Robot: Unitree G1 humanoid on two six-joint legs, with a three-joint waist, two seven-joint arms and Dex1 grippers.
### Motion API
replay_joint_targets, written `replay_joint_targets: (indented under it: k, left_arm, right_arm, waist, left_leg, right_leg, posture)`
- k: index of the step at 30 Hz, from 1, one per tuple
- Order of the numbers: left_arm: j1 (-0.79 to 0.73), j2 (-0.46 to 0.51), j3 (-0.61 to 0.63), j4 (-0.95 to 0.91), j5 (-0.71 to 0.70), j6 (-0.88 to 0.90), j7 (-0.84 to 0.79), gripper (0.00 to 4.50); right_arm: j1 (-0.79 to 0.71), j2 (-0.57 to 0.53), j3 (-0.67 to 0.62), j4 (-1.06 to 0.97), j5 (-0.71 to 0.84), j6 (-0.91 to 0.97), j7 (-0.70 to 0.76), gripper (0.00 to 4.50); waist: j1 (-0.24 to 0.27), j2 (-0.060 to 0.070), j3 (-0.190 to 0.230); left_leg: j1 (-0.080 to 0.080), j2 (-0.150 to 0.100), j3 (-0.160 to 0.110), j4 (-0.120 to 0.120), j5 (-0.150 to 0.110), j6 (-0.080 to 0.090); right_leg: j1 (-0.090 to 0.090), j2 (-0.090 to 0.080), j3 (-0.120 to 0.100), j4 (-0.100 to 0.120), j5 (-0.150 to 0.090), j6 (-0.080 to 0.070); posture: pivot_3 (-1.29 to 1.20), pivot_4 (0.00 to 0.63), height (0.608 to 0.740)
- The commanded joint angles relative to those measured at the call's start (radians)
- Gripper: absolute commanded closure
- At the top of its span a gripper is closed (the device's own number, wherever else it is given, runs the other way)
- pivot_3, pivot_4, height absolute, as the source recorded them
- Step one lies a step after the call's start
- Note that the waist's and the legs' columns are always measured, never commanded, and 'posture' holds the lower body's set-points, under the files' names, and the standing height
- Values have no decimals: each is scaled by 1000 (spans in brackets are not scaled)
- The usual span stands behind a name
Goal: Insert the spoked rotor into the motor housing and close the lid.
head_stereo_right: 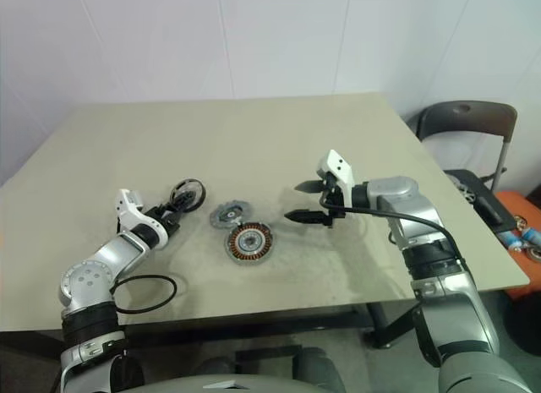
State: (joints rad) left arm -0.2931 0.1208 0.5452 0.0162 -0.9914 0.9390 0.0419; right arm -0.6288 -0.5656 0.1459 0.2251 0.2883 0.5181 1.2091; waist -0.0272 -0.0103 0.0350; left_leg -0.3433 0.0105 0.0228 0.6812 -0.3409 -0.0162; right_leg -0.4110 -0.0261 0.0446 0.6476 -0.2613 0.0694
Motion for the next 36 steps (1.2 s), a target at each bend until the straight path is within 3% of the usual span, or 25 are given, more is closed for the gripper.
replay_joint_targets:
  k: [1, 15, 30, 33, 36]
  left_arm:
    - [-37, 3, 24, 9, -32, -16, 26, 0]
    - [-44, 0, 2, 28, -27, -36, 29, 0]
    - [-176, 47, -46, 248, 73, -84, -63, 0]
    - [-185, 35, -30, 269, 74, -99, -44, 614]
    - [-190, 25, -9, 282, 64, -112, -26, 1603]
  right_arm:
    - [-18, 5, -13, -10, 12, -12, -3, 39]
    - [-31, 11, -2, -12, 6, -16, -4, 39]
    - [-24, 7, 1, -28, 4, -16, -13, 39]
    - [-26, 8, 2, -26, 4, -16, -14, 0]
    - [-30, 8, 4, -22, 2, -18, -14, 0]
  waist:
    - [7, 0, 0]
    - [13, 0, 0]
    - [13, -1, 0]
    - [13, -1, 0]
    - [14, -1, 0]
  left_leg:
    - [0, 0, 0, 0, 0, 0]
    - [0, -1, 0, 0, 0, 0]
    - [0, -2, 0, 1, 0, 0]
    - [0, -2, 0, 1, 0, 0]
    - [0, -1, -1, 1, 0, 0]
  right_leg:
    - [0, 0, 0, 0, 0, 0]
    - [0, 1, 0, 0, 0, 0]
    - [0, 1, 0, -1, 0, 0]
    - [0, 1, 0, -1, 0, 0]
    - [0, 0, 0, -1, 0, 0]
  posture:
    - [0, 0, 740]
    - [0, 0, 740]
    - [0, 0, 740]
    - [0, 0, 740]
    - [0, 0, 740]
